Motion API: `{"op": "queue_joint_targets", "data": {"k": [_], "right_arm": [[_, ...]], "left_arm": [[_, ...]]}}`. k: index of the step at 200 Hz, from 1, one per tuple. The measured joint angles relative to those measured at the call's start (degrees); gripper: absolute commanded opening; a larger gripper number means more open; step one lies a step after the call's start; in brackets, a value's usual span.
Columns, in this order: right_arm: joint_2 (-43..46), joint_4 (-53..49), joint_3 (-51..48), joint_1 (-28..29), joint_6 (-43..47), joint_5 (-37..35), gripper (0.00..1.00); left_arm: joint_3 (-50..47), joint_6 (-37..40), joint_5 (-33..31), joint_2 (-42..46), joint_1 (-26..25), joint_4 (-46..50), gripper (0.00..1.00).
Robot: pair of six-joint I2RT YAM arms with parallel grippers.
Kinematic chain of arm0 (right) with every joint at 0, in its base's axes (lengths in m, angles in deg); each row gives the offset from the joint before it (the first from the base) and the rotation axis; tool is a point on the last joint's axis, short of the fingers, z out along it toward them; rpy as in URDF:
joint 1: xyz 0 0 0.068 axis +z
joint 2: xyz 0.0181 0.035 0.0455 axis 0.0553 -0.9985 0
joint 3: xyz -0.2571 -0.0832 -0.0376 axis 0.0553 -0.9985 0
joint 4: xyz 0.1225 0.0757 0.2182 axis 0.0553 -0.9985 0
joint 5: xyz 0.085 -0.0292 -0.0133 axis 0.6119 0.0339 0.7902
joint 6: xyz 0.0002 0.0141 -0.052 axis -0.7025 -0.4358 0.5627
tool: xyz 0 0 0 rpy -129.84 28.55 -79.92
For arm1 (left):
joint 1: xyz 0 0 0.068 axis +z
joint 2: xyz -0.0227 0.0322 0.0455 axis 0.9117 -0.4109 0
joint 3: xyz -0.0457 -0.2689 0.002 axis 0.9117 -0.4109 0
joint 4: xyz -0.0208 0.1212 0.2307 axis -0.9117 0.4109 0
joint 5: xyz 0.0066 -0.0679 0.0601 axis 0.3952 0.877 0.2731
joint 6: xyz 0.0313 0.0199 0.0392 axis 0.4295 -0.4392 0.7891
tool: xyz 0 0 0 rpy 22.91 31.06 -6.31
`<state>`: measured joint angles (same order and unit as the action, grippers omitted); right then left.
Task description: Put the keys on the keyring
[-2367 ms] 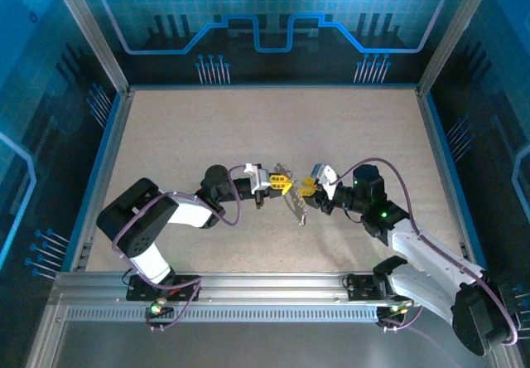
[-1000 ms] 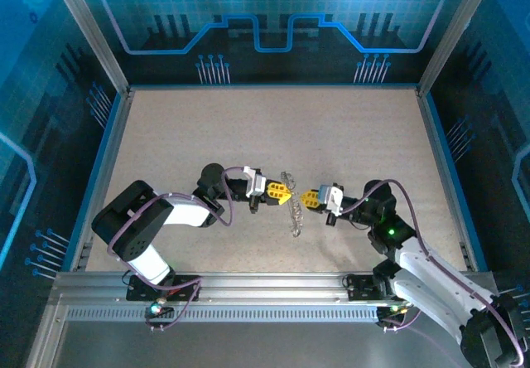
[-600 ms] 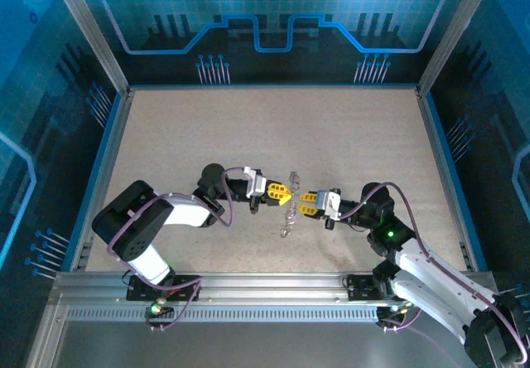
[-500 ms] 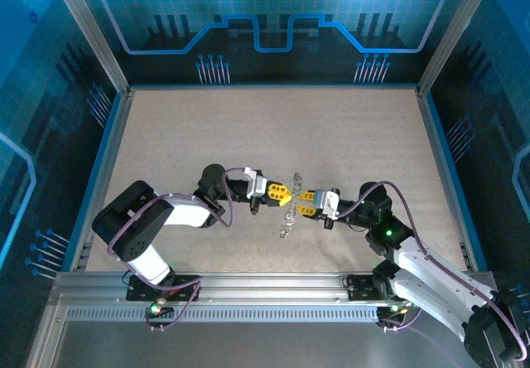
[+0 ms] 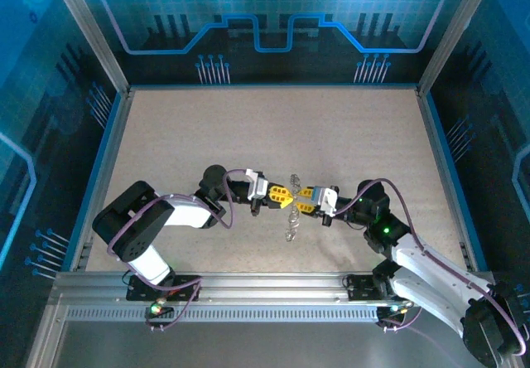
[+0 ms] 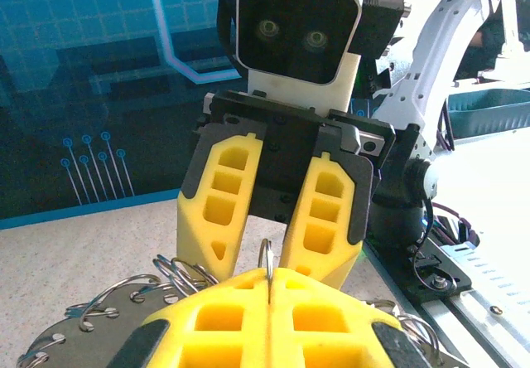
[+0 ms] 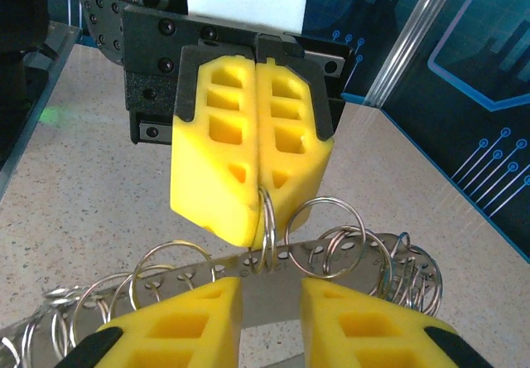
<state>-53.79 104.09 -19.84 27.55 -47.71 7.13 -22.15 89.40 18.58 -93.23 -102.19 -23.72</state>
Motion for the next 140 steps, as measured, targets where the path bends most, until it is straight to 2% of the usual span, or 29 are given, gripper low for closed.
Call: {"op": "queue_joint_targets", "data": {"k": [65,109,140], "right_arm": [[-0.07,0.52,0.28,0.00,0.02,2.16,0.21],[-0.07,0.85,0.31,0.00,0.17,3.02,0.13],[-0.04,0.94,0.31,0.00,0.20,2.99,0.15]], "left_arm": [[0.35,0.07,0.00,-0.02,-0.48,-0.37,0.00],[0.44,0.13,0.00,-0.02,-0.61,-0.74,0.00],[0.44,0.20,0.00,-0.07,-0.63,-0.76,0.00]]}}
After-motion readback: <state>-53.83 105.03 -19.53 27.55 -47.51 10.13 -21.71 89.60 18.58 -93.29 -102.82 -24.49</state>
